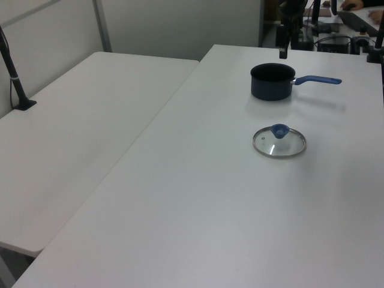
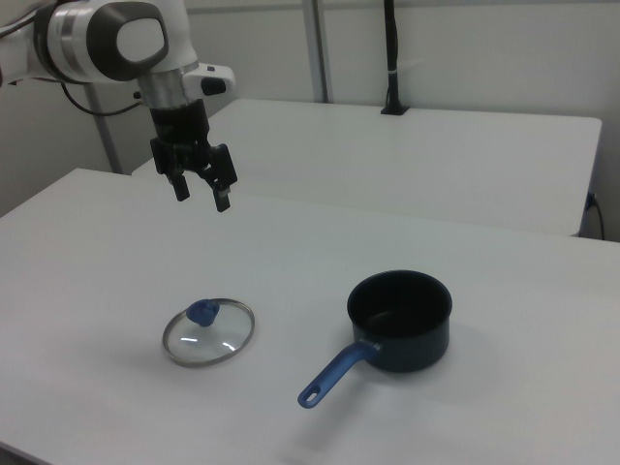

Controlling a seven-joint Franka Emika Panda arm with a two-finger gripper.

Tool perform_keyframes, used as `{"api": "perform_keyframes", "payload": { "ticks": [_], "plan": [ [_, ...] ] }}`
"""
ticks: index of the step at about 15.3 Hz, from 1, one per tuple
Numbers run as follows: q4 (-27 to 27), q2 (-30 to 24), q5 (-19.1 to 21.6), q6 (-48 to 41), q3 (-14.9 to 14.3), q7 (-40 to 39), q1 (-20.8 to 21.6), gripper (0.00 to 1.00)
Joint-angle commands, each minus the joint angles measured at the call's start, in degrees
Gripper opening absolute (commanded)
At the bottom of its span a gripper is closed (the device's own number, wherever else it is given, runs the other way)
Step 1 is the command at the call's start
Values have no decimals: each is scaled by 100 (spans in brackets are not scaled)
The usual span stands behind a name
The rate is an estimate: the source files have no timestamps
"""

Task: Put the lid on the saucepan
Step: 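Move the gripper over the glass lid and lower onto its blue knob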

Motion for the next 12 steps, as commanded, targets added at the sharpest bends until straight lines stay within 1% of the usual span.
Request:
{"api": "perform_keyframes", "payload": {
  "ticks": [1, 10, 12],
  "plan": [
    [80, 4, -30, -153, 76, 71, -70, 100],
    [80, 162, -109, -136, 58, 9, -18, 100],
    [46, 206, -100, 240, 75, 36, 17, 100]
  ]
}}
